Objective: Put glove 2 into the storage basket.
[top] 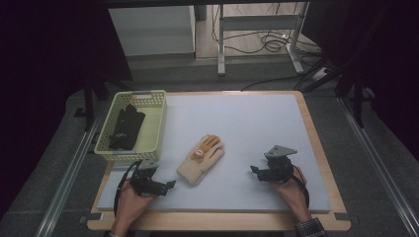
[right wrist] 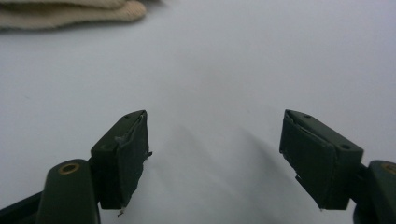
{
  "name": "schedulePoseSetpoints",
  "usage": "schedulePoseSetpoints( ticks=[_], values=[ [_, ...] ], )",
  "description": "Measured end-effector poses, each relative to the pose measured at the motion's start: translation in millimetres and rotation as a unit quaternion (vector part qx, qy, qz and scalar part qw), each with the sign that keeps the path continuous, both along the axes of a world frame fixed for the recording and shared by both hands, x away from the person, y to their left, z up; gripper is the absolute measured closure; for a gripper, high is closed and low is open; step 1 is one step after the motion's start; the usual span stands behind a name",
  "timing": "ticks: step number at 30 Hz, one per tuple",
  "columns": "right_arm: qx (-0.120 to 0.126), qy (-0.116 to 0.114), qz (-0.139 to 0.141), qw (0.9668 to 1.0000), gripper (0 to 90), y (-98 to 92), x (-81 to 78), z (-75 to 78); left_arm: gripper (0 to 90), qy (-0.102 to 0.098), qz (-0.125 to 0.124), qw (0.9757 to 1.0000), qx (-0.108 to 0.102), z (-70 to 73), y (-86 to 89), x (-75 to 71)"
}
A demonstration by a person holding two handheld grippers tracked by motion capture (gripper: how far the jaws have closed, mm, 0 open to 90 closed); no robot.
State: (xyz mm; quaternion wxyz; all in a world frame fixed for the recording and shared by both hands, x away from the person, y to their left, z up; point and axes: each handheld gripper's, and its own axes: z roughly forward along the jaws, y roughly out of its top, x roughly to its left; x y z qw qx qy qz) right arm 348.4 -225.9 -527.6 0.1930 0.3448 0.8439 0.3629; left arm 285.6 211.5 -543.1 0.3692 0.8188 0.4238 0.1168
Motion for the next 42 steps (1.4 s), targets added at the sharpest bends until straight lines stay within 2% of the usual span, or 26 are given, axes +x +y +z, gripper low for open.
schedulePoseSetpoints(
  ticks=[1, 3, 5, 9, 13, 20, 26, 30, 31, 32, 34, 35, 36, 37, 39, 42],
  values=[
    [-0.005, 0.004, -0.002, 1.0000, 21.5, -0.9, 1.0, -3.2, 0.8, -0.003, -0.004, 1.0000, 0.002, 2.0, -3.1, -0.6],
    [-0.001, 0.023, -0.007, 0.9997, 20.1, -2.6, 4.7, -4.1, 0.2, -0.003, -0.014, 0.9999, 0.004, 4.9, -8.9, -0.7],
    [-0.003, 0.021, -0.007, 0.9998, 20.1, -2.2, 4.4, -4.4, 0.0, -0.002, -0.023, 0.9997, 0.008, 7.8, -14.6, 0.5],
    [-0.002, 0.020, -0.007, 0.9998, 20.0, -2.2, 4.2, -4.8, 0.0, 0.000, -0.041, 0.9991, 0.000, 16.6, -24.6, 5.8],
    [-0.001, 0.020, -0.006, 0.9998, 19.9, -2.3, 4.2, -5.0, 0.0, -0.006, -0.056, 0.9984, 0.004, 26.9, -38.2, 12.2],
    [-0.001, 0.019, -0.007, 0.9998, 19.9, -2.3, 4.0, -5.1, 0.0, 0.003, -0.068, 0.9973, 0.025, 35.4, -69.9, 34.3],
    [-0.002, 0.017, -0.007, 0.9998, 19.9, -2.2, 3.9, -5.2, 0.0, 0.016, -0.059, 0.9965, 0.056, 26.8, -95.4, 56.2],
    [-0.002, 0.018, -0.007, 0.9998, 19.9, -2.2, 3.8, -5.2, 0.0, 0.030, -0.058, 0.9958, 0.064, 17.9, -105.8, 64.7],
    [-0.002, 0.018, -0.007, 0.9998, 19.9, -2.2, 3.8, -5.2, 0.0, 0.032, -0.065, 0.9952, 0.066, 15.9, -109.9, 64.6],
    [-0.002, 0.018, -0.007, 0.9998, 19.9, -2.2, 3.8, -5.2, 0.0, 0.031, -0.068, 0.9943, 0.076, 14.4, -113.4, 64.0],
    [-0.002, 0.018, -0.007, 0.9998, 19.9, -2.2, 3.8, -5.2, 0.0, 0.031, -0.057, 0.9929, 0.100, 11.1, -118.6, 64.2],
    [-0.002, 0.018, -0.007, 0.9998, 19.9, -2.1, 3.8, -5.2, 0.0, 0.035, -0.050, 0.9932, 0.099, 9.4, -119.1, 65.6],
    [-0.002, 0.017, -0.007, 0.9998, 19.9, -2.1, 3.8, -5.2, 0.0, 0.041, -0.044, 0.9941, 0.090, 9.0, -117.7, 67.5],
    [-0.002, 0.017, -0.007, 0.9998, 19.9, -2.1, 3.7, -5.2, 0.0, 0.041, -0.035, 0.9945, 0.089, 8.7, -117.1, 68.4],
    [-0.002, 0.017, -0.007, 0.9998, 19.9, -2.1, 3.7, -5.2, 4.1, 0.038, -0.034, 0.9951, 0.085, 10.1, -117.8, 66.6],
    [-0.002, 0.017, -0.007, 0.9998, 19.8, -2.1, 3.8, -5.3, 19.4, 0.037, -0.037, 0.9950, 0.085, 14.1, -119.4, 62.5]
  ],
)
